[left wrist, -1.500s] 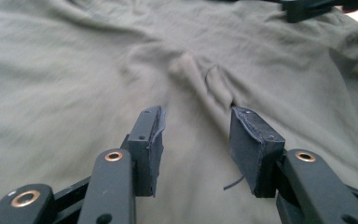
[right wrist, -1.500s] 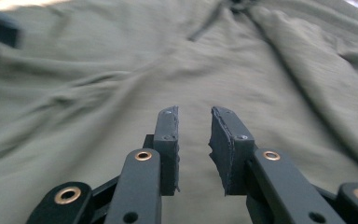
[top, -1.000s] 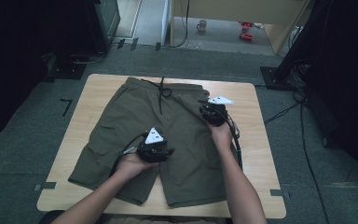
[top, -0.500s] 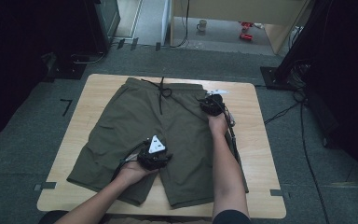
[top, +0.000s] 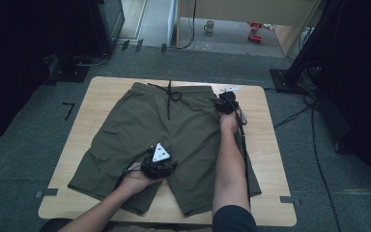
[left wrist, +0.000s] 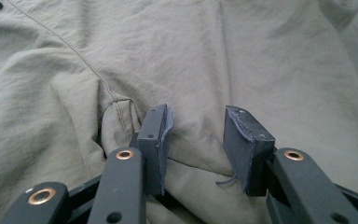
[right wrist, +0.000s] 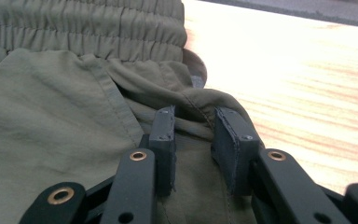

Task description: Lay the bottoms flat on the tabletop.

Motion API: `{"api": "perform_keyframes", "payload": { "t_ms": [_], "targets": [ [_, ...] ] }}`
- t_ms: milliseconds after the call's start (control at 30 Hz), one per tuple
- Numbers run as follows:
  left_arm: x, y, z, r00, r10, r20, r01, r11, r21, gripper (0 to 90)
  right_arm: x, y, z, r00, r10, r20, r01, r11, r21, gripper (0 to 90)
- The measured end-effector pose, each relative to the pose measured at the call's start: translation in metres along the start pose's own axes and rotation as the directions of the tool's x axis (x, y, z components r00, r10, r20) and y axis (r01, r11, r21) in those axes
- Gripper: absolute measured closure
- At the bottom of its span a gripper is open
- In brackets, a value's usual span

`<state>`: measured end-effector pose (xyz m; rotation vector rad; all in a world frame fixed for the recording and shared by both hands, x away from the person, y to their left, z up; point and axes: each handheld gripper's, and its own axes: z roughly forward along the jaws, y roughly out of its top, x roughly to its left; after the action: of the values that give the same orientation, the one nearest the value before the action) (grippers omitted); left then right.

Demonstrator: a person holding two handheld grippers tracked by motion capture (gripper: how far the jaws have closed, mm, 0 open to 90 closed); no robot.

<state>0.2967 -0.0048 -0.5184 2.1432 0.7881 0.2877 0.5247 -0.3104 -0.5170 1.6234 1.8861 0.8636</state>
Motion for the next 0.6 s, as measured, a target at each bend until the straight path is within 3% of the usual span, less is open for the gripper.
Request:
{"api": "perform_keyframes", "payload": {
  "t_ms": [100,133,333,433,500,600],
  "targets": [
    [0.001,0.0,0.0,0.9996,-0.021,0.018,0.021,0.9998,-0.002,59.3,-0.001,0.001,0.0,0.9999,0.012,0.001,-0.012,1.0,0.003,69.2],
    [0.002,0.0,0.0,0.9993,-0.026,0.027,0.026,0.9996,-0.002,57.4,0.0,0.001,-0.001,0.9998,0.02,-0.002,-0.02,1.0,0.008,64.9],
    [0.011,0.008,-0.004,0.9958,-0.061,0.069,0.062,0.9978,-0.021,50.8,0.004,0.004,-0.021,0.9945,0.02,-0.103,-0.024,0.999,-0.046,55.9],
    [0.02,0.014,-0.006,0.9927,-0.096,0.073,0.099,0.9947,-0.029,49.8,0.004,-0.002,-0.034,0.9853,0.065,-0.158,-0.077,0.995,-0.07,52.7],
    [0.024,0.018,-0.008,0.9961,-0.069,0.055,0.07,0.9974,-0.021,49.8,0.004,-0.006,-0.04,0.9848,0.049,-0.167,-0.061,0.996,-0.065,50.9],
    [0.032,0.024,-0.012,0.9966,-0.069,0.045,0.07,0.9968,-0.037,49.0,0.0,-0.013,-0.05,0.9854,0.015,-0.17,-0.025,0.998,-0.058,50.0]
  ]
}}
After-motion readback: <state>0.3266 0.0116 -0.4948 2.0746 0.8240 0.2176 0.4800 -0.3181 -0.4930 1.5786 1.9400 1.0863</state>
